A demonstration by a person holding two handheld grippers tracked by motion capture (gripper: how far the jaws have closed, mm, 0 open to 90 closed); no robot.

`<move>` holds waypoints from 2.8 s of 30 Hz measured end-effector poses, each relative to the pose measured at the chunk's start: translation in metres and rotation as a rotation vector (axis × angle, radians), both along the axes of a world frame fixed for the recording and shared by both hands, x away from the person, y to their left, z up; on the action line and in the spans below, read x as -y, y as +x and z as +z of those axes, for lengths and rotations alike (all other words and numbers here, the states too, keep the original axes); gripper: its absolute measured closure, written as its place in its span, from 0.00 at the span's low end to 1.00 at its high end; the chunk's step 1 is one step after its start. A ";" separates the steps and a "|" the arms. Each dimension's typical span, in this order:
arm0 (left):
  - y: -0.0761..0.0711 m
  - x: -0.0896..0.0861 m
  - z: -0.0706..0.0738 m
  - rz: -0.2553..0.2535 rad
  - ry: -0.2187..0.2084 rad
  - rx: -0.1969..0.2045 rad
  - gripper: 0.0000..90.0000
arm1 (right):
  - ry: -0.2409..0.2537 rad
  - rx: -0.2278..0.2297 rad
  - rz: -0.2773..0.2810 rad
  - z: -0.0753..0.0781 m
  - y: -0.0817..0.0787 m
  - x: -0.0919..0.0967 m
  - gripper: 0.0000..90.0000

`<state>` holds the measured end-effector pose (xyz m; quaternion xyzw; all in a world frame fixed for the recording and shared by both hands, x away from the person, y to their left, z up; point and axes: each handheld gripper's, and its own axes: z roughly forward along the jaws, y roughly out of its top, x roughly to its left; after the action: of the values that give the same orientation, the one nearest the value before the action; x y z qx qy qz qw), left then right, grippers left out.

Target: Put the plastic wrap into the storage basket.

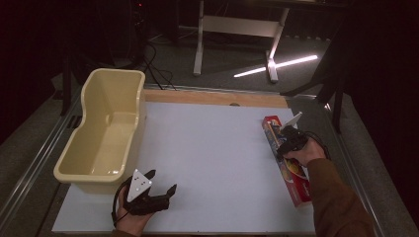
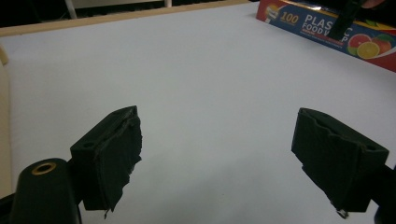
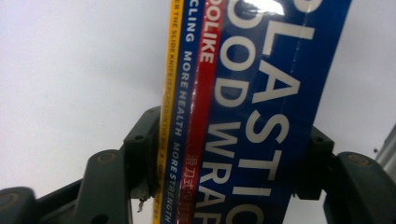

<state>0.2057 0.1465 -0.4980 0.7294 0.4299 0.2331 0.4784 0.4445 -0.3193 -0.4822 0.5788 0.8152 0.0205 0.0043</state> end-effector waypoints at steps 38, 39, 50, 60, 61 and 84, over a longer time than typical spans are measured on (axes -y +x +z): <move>-0.001 0.000 0.002 -0.008 -0.007 0.008 0.19 | 0.514 0.053 0.114 0.059 -0.011 -0.131 0.47; -0.002 0.000 0.002 -0.009 -0.007 0.009 0.19 | 0.529 0.060 0.126 0.062 -0.013 -0.138 0.47; -0.002 0.001 0.001 -0.015 -0.003 0.012 0.19 | 0.611 0.086 0.162 0.081 -0.015 -0.173 0.47; -0.004 0.004 0.001 -0.020 0.016 0.021 0.19 | 0.719 0.105 0.146 0.090 -0.007 -0.207 0.47; -0.004 0.004 0.001 -0.020 0.016 0.021 0.19 | 0.719 0.115 0.152 0.091 -0.006 -0.209 0.47; -0.013 0.011 0.002 -0.029 0.061 0.050 0.19 | 0.903 0.134 0.052 0.114 0.018 -0.271 0.47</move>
<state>0.1930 0.1351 -0.4963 0.7435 0.4001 0.2574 0.4700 0.4629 -0.0483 -0.3679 0.4994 0.7368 0.4112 -0.1963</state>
